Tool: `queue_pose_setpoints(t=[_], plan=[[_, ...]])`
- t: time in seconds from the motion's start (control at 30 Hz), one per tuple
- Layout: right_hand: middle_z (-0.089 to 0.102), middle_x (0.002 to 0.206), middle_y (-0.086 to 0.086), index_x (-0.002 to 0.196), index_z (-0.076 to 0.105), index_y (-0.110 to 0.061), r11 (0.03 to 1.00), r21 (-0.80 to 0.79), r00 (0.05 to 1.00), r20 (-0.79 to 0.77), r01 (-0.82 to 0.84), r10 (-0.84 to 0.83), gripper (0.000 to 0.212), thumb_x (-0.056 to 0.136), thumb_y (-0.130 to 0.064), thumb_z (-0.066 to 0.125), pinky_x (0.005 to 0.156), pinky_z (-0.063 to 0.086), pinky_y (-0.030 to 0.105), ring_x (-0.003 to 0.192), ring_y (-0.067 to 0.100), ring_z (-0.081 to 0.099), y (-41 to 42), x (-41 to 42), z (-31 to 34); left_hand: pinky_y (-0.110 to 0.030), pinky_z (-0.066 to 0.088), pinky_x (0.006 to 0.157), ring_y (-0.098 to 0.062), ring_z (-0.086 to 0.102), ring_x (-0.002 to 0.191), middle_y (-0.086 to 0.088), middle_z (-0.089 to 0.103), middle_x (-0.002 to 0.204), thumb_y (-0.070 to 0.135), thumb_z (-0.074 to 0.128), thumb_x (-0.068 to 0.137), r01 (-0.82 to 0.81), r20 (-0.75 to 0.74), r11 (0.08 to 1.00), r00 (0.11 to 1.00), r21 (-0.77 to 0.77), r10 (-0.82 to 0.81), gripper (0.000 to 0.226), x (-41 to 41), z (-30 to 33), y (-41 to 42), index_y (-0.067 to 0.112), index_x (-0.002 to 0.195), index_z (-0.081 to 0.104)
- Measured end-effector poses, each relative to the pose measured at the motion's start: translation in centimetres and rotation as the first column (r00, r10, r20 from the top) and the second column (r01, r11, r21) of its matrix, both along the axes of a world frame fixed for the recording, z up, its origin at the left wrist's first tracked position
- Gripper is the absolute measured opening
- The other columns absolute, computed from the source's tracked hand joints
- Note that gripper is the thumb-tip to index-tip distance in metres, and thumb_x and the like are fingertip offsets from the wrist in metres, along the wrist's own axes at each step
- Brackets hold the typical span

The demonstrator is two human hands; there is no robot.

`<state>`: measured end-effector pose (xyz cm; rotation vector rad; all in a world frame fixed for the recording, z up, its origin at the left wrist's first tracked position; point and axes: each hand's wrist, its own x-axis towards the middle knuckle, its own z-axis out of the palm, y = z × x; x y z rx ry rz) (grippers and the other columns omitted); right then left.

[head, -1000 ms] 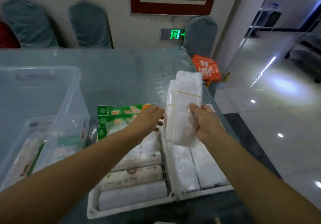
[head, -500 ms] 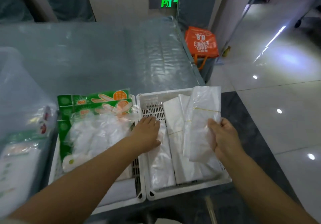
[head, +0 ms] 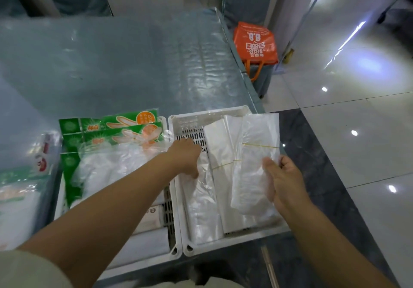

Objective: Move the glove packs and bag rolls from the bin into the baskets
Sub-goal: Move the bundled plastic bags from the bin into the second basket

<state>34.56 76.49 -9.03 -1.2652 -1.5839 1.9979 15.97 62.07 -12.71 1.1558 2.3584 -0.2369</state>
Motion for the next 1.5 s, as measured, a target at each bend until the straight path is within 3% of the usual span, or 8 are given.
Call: queue_pose_setpoints(t=[0.2,0.57,0.73,0.9,1.13,1.27,1.4,1.5], plan=[[0.07,0.086,-0.004,0.097,0.062,-0.018,1.0,0.013,1.0,-0.008,-0.018,0.018,0.009,0.09,-0.021,0.059,0.047,0.053,0.022,0.067,0.008,0.07,0.1,0.2,0.4,-0.029,0.037,0.057,-0.02,0.051,0.079,0.002,0.053,0.087,0.039,0.077,0.065,-0.051,0.088,0.999,0.995,0.002,0.051,0.054,-0.6,1.2,0.4,0.015,0.102,0.046],[0.072,0.085,-0.002,0.093,0.064,-0.02,0.986,0.108,0.991,0.024,-0.13,0.128,0.005,0.089,-0.022,0.061,0.055,0.057,0.028,0.073,0.017,0.071,-0.8,-0.4,0.7,-0.023,0.042,0.061,-0.008,0.056,0.075,0.011,0.059,0.082,0.02,0.076,0.065,-0.274,0.405,0.912,0.904,0.305,0.136,0.029,-1.5,6.3,-3.0,0.027,0.085,0.056],[0.072,0.08,-0.002,0.084,0.067,-0.024,0.963,0.142,0.973,0.039,-0.231,0.228,0.006,0.086,-0.02,0.063,0.055,0.055,0.026,0.067,0.011,0.069,-3.3,-1.4,-0.2,-0.029,0.05,0.069,-0.018,0.063,0.074,-0.001,0.067,0.079,0.01,0.079,0.065,-0.461,0.318,0.65,0.887,0.604,0.334,0.028,-5.6,13.2,-8.4,0.019,0.087,0.065],[0.07,0.081,0.001,0.084,0.064,-0.021,0.934,0.042,0.927,0.146,-0.355,0.346,0.004,0.086,-0.023,0.062,0.061,0.057,0.032,0.072,0.018,0.068,-7.5,-2.4,-2.6,-0.007,0.043,0.053,0.009,0.051,0.049,-0.006,0.064,0.078,0.008,0.077,0.069,-0.532,0.315,0.316,0.784,0.785,0.536,0.026,-6.8,15.4,-12.6,0.014,0.092,0.066],[0.05,0.075,0.002,0.068,0.047,-0.014,0.655,0.527,0.831,0.455,-0.541,0.321,0.022,0.082,-0.024,0.061,0.054,0.031,0.02,0.068,0.014,0.048,-10.3,-2.6,-4.6,-0.02,0.051,0.065,0.0,0.058,0.06,-0.01,0.066,0.085,0.004,0.077,0.068,-0.556,0.417,0.131,0.739,0.821,0.528,0.031,-5.4,14.5,-13.3,0.009,0.097,0.067],[0.042,0.067,-0.006,0.062,0.039,-0.022,0.657,0.531,0.836,0.445,-0.535,0.322,0.03,0.085,-0.027,0.056,0.052,0.031,0.023,0.06,0.013,0.043,-10.2,-2.4,-4.6,-0.024,0.054,0.067,-0.007,0.063,0.065,0.0,0.07,0.08,0.004,0.078,0.067,-0.59,0.484,0.11,0.743,0.8,0.463,0.031,-5.0,14.6,-13.1,0.012,0.095,0.067],[0.046,0.116,-0.003,0.116,0.051,-0.019,0.62,0.538,0.811,0.486,-0.571,0.325,0.029,0.089,-0.027,0.058,0.084,0.047,0.03,0.098,0.014,0.052,-9.2,-1.9,-4.6,-0.015,0.053,0.057,0.002,0.063,0.057,0.017,0.07,0.063,0.002,0.078,0.066,-0.603,0.516,0.195,0.778,0.774,0.358,0.026,-4.9,15.0,-12.4,0.021,0.08,0.066],[0.048,0.122,-0.008,0.117,0.05,-0.026,0.764,0.557,0.945,0.228,-0.324,0.235,0.029,0.09,-0.017,0.057,0.084,0.047,0.023,0.1,0.009,0.053,-6.8,-2.1,-2.2,-0.011,0.049,0.053,0.002,0.062,0.055,0.017,0.069,0.062,0.003,0.079,0.064,-0.586,0.504,0.329,0.808,0.741,0.304,0.025,-4.8,14.7,-11.5,0.022,0.075,0.068]])
